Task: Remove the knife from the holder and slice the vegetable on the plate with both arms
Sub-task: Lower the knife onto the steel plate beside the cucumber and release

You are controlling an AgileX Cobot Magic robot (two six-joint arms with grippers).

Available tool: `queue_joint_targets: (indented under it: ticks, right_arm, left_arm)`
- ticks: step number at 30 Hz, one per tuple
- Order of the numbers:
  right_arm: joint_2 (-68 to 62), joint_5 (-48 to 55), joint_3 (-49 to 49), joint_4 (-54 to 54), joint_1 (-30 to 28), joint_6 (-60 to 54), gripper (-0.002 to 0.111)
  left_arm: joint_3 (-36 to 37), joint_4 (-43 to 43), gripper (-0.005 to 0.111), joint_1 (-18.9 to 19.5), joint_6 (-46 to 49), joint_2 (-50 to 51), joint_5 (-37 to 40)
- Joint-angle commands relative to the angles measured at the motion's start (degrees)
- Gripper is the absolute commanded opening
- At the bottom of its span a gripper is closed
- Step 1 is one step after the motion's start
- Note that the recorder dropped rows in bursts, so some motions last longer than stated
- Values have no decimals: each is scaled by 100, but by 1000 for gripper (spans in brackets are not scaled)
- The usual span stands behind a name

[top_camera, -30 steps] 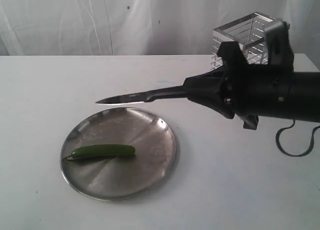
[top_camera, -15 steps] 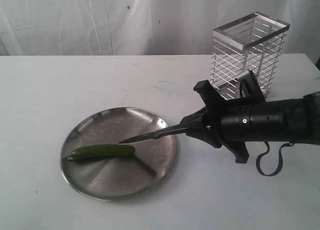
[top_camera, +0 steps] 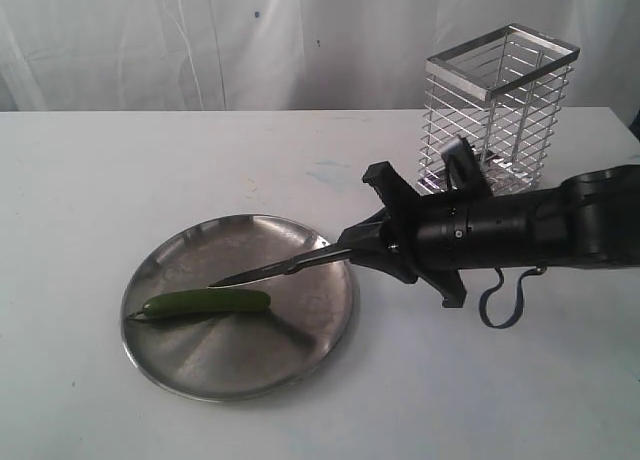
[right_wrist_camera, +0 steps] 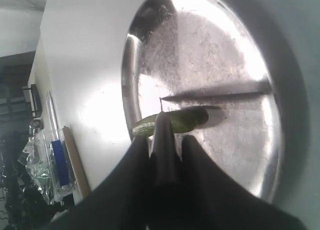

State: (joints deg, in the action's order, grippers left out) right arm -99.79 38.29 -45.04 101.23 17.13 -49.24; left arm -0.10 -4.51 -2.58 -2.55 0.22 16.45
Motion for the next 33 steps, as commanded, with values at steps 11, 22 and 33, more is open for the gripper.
queue_joint_targets:
  ticks: [11,22,33]
  right_arm:
    - [-175,-688,-12,-729,-2,-165,35]
    - [-175,-507,-12,-1740,-2,-156,56]
    - [-131,-520,-22,-2935,-2,40,59]
  left_arm:
    - [10,-9,0,14,-12,-22,-17]
    - [10,-9,0,14,-12,-22,-17]
    - [10,-9,0,14,-12,-22,-17]
